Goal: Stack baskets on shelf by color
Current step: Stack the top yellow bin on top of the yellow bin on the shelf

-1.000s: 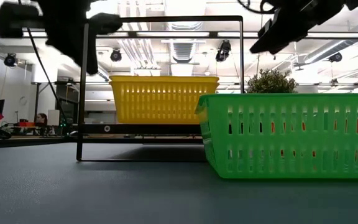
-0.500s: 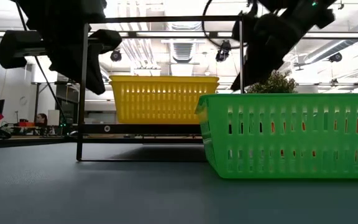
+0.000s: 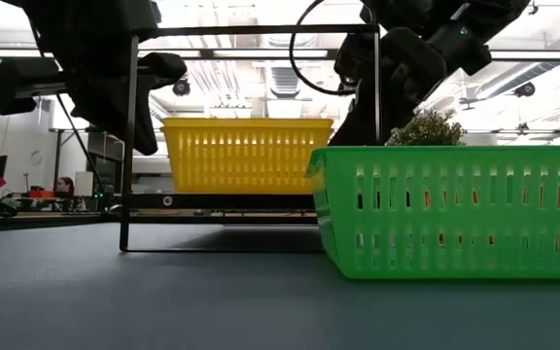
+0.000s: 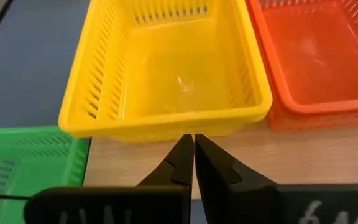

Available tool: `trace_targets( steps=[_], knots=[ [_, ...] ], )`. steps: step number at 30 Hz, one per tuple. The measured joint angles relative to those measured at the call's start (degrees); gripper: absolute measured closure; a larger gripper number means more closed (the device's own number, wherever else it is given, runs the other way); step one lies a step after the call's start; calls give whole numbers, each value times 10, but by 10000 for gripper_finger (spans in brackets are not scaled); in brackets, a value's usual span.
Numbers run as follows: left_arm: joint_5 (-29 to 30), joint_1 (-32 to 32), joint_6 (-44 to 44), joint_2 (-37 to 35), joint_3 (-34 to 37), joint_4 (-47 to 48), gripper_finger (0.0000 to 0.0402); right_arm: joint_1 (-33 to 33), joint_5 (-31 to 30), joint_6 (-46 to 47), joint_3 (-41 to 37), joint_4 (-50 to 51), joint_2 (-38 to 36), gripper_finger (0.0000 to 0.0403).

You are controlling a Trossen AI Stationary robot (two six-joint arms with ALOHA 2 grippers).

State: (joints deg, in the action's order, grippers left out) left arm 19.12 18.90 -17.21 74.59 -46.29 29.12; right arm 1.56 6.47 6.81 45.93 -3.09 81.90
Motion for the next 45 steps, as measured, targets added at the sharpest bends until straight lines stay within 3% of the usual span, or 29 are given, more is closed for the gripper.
trace_targets(
  steps=[16, 25, 45],
  knots=[
    [15, -1, -27, -13, 14, -24, 402, 0, 0, -20, 14, 32, -9, 394],
    [79, -7, -47, -13, 18, -37, 401, 0, -4, -25, 14, 50, -37, 394],
    [94, -28, -72, 8, 14, -80, 401, 4, -5, -52, 14, 65, -84, 394]
  ],
)
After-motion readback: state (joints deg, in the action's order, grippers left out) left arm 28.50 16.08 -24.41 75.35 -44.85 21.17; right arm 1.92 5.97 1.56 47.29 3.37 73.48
